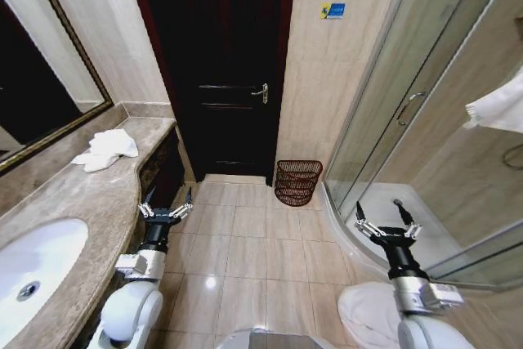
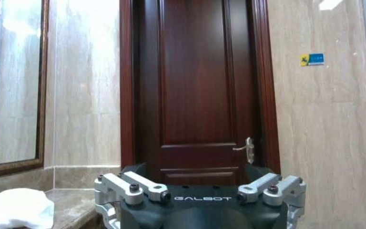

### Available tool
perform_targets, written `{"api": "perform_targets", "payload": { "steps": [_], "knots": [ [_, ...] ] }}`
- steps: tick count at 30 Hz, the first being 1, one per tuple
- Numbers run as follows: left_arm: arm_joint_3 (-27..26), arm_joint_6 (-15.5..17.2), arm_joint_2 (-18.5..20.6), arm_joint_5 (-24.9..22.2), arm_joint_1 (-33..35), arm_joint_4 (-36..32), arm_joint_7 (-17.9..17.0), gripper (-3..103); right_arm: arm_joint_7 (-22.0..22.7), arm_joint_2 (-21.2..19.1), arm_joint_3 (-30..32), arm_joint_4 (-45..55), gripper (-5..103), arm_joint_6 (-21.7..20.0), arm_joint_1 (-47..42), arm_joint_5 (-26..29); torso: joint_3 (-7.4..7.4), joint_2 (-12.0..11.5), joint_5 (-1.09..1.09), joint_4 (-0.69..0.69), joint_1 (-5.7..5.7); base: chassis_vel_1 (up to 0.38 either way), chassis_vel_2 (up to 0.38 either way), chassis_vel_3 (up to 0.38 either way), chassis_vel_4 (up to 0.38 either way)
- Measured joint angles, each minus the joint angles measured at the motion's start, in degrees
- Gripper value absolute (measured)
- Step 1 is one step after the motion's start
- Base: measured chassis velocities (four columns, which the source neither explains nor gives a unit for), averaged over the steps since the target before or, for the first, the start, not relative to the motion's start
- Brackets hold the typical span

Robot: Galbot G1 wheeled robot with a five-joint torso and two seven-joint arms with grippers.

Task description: Discard the used towel into the hamper.

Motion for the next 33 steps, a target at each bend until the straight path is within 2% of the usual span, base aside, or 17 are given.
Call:
{"api": "perform_targets", "payload": {
  "steps": [33],
  "knots": [
    [-0.4, -1.1, -0.2, 0.0, 0.7, 0.2, -0.1, 100, -0.1, -0.1, 0.0, 0.9, 100, -0.1, -0.3, -0.3, 0.00, 0.0, 0.00, 0.00, 0.00, -0.025, 0.066, 0.064, -0.026]
  ]
}}
